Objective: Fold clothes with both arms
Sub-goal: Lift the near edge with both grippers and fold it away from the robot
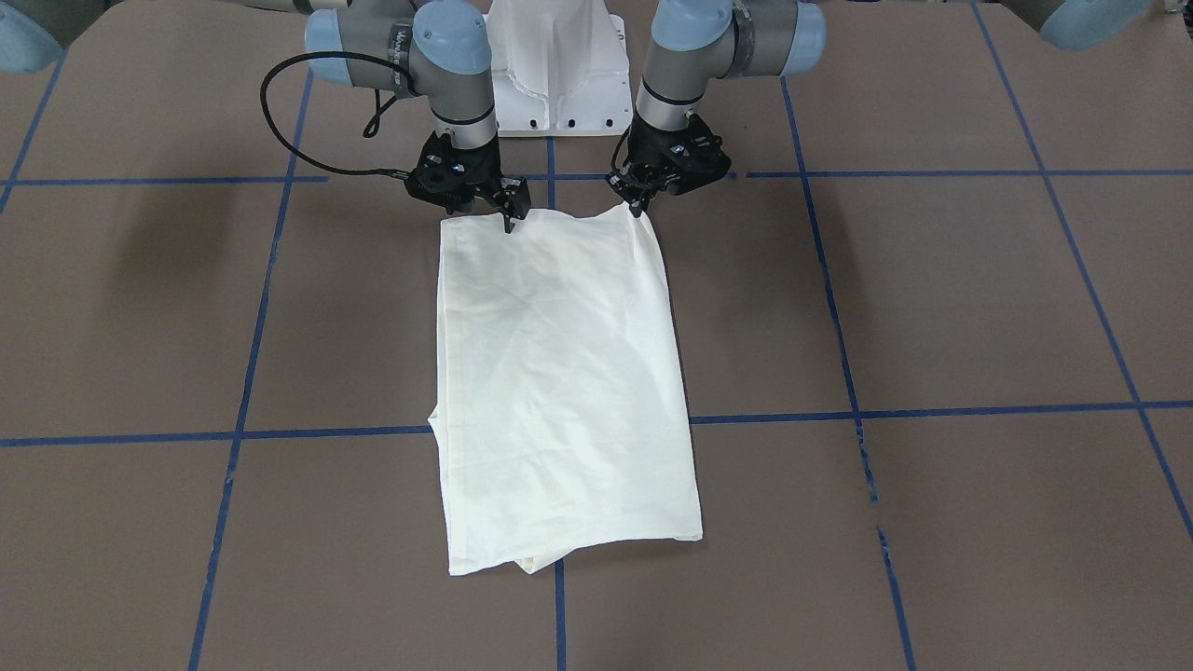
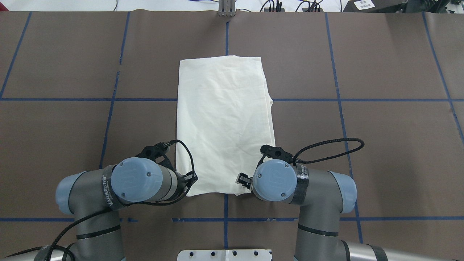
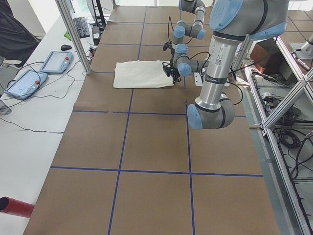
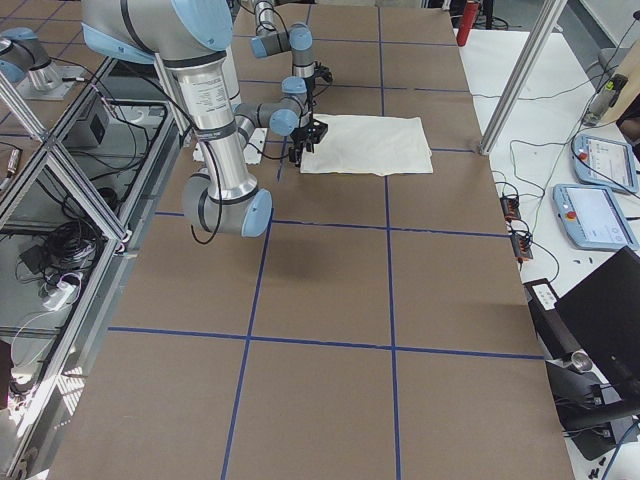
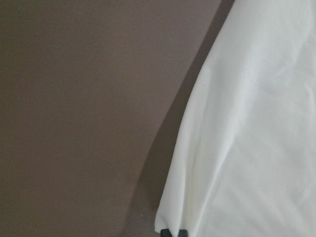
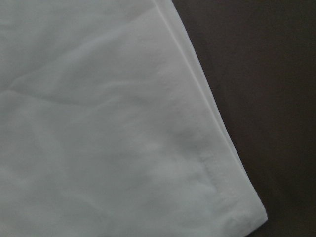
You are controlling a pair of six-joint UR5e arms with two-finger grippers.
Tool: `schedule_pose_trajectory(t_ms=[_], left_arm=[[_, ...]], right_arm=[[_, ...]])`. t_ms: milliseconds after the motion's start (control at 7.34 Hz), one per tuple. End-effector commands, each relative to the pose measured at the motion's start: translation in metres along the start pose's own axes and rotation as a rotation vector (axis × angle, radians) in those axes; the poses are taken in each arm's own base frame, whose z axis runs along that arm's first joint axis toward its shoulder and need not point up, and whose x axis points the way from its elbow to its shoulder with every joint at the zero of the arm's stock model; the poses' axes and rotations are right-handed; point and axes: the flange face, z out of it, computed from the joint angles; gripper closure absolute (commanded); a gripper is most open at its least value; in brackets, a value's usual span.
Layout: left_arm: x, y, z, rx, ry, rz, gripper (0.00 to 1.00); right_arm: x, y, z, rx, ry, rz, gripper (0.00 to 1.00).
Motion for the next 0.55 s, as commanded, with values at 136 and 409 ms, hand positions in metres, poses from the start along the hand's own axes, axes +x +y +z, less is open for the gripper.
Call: schedule_pose_trajectory(t_ms=[136, 409], left_arm=[[0.0001, -0.0001, -0.0001, 0.001, 0.001, 0.0, 1.0], [0.001, 0.0001, -0.0007, 0.002, 0.005, 0.001, 1.0]], right_arm=[[-0.0025, -0.0004, -0.0036, -0.002, -0.009, 0.004, 0.42], [-0.0015, -0.0017, -0.0023, 0.0, -0.005, 0.004, 0.42]])
